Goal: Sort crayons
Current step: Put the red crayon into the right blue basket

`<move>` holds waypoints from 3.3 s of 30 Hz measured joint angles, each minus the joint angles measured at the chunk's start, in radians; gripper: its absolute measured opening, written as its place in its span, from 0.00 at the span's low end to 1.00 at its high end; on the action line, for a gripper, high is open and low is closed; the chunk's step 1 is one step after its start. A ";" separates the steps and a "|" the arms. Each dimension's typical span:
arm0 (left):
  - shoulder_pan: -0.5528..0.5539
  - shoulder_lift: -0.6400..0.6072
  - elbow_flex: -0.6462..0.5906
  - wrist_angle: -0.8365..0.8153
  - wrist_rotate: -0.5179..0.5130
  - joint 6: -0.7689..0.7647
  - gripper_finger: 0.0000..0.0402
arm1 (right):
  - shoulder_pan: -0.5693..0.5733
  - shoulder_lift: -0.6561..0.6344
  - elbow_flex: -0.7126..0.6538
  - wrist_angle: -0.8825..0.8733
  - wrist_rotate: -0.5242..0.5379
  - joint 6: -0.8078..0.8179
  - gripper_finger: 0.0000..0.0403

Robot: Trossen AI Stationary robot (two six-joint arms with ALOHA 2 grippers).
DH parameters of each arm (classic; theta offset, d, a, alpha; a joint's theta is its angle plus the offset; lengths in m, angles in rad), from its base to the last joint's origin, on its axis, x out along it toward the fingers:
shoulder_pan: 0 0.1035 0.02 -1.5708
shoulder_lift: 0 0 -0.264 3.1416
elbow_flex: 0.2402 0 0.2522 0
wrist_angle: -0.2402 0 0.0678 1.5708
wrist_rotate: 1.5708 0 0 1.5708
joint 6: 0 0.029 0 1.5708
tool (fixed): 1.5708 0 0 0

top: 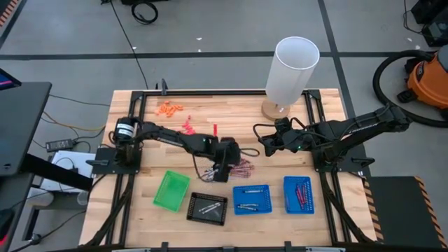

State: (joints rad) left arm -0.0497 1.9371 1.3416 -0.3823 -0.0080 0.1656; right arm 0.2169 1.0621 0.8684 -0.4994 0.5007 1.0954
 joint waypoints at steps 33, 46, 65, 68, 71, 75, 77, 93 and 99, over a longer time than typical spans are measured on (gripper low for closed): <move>0.138 0.065 -0.158 0.437 0.139 0.043 0.36 | -0.002 0.001 0.000 0.058 0.031 0.020 0.29; 0.174 0.122 -0.158 0.449 0.171 0.053 0.36 | -0.002 0.001 0.000 0.065 0.030 0.040 0.29; 0.223 0.122 -0.155 0.390 0.243 0.081 0.03 | -0.002 0.001 0.000 0.069 0.030 0.054 0.29; 0.223 0.122 -0.155 0.390 0.243 0.082 0.04 | -0.002 0.001 0.000 0.067 0.018 0.056 0.29; 0.226 0.117 -0.158 0.396 0.265 0.061 0.04 | -0.003 0.001 0.000 0.047 0.003 0.053 0.29; 0.233 0.086 -0.164 0.402 0.285 0.008 0.04 | -0.003 -0.004 0.000 0.016 0.006 0.033 0.30; 0.238 0.053 -0.163 0.404 0.296 -0.032 0.04 | -0.002 -0.026 0.000 0.018 0.004 0.017 0.30; 0.243 -0.126 -0.160 0.485 0.145 -0.255 0.04 | -0.028 -0.067 0.000 -0.074 0.184 -0.079 0.52; 0.258 -0.249 -0.174 0.475 0.079 -0.259 0.04 | -0.023 -0.061 0.000 0.069 0.272 -0.200 0.59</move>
State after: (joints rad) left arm 0.2087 1.6883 1.1679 0.0929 0.0705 -0.0933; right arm 0.1940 1.0008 0.8680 -0.4302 0.7724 0.8955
